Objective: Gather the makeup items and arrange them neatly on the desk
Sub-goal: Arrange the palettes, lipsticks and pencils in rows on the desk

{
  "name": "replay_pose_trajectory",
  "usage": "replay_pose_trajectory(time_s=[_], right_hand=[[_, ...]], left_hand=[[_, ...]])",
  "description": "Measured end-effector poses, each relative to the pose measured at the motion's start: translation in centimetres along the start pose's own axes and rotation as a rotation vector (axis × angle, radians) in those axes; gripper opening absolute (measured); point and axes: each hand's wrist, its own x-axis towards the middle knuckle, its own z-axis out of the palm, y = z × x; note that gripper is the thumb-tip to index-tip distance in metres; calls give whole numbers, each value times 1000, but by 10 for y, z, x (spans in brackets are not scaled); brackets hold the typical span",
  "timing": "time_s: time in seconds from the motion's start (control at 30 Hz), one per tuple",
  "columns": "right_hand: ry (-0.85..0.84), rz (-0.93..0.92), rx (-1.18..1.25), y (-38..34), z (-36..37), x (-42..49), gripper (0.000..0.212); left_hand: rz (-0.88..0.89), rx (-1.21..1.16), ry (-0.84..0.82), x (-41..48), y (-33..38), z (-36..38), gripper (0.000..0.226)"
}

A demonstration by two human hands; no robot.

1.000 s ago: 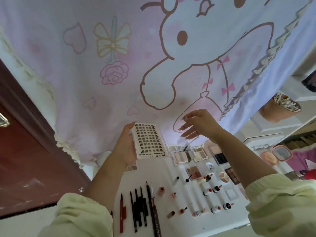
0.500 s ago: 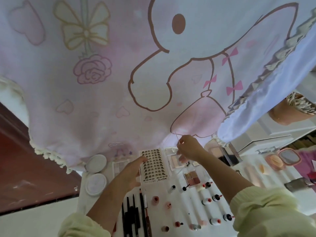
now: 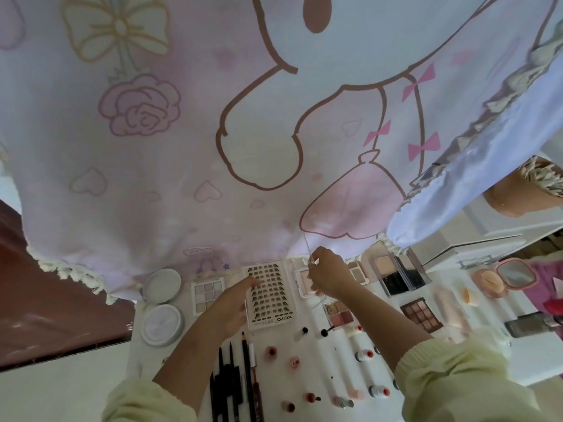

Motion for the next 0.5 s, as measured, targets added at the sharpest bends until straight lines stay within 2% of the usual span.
replay_pose_trajectory(time_s=[0.2,0.3,0.37,0.4,0.43,0.5], right_hand=[[-20,18,-10,4,7,-2,20],[-27,18,-3,6,8,-1,21],[-17,14,0,6,6,-2,27],[-11,9,-14,5,5,-4,32],[-5,3,-38,5,3,-5,36],[4,-9,-74,5,1,-7,43]], left_hand=[[23,50,36,6,-2,-3,44],[16,60,27,6,-3,-3,27],[19,59,21,4,-2,-2,8],[29,63,19,3,-2,-2,6],[36,73,16,3,-3,-4,12],[56,74,28,3,-5,-6,40]])
